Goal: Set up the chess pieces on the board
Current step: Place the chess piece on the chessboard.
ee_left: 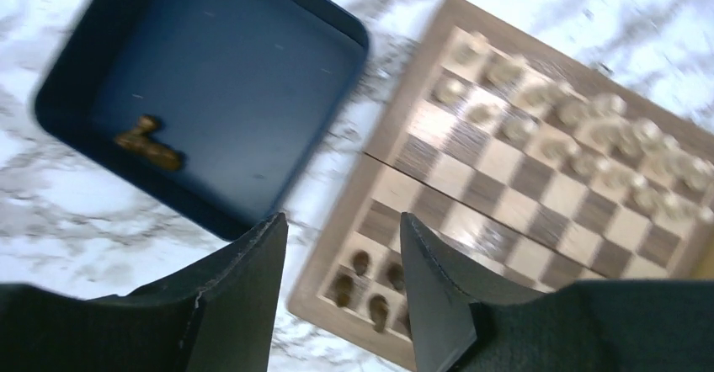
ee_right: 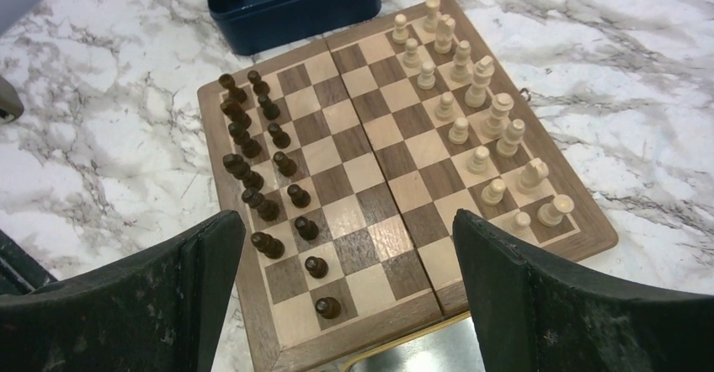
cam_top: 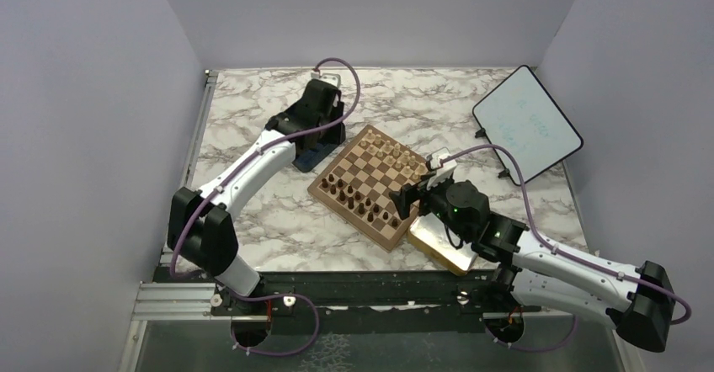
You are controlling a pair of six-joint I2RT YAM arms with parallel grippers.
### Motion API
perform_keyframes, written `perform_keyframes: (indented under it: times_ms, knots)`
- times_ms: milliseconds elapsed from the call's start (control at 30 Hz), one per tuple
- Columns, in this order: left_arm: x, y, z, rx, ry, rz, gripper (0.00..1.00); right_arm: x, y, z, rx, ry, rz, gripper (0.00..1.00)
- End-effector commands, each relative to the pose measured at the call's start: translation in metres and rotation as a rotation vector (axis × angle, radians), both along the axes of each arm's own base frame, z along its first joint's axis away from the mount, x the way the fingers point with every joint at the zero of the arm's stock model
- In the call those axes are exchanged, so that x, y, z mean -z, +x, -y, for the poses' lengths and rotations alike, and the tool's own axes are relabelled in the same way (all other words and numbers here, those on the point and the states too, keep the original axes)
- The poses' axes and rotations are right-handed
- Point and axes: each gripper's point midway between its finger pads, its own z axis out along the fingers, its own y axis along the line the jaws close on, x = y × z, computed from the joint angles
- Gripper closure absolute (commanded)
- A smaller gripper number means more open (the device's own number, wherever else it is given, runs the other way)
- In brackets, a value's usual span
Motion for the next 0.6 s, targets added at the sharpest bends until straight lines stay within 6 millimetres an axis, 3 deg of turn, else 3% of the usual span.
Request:
perform_keyframes:
  times_ms: [0, 167, 567]
  knots:
    - [-0.003, 0.041, -0.047, -0.118, 0.069, 0.034, 0.47, -0.015, -0.005, -0.019, -0.075, 0.046, 0.002, 0.0]
    - [0.016, 0.066, -0.07, -0.136, 0.052, -0.024, 0.47, -0.015, -0.008, -0.022, -0.101, 0.054, -0.001, 0.0]
    - [0.077, 0.105, -0.045, 0.031, -0.004, -0.173, 0.46, -0.029, -0.009, -0.013, -0.083, 0.039, 0.011, 0.0]
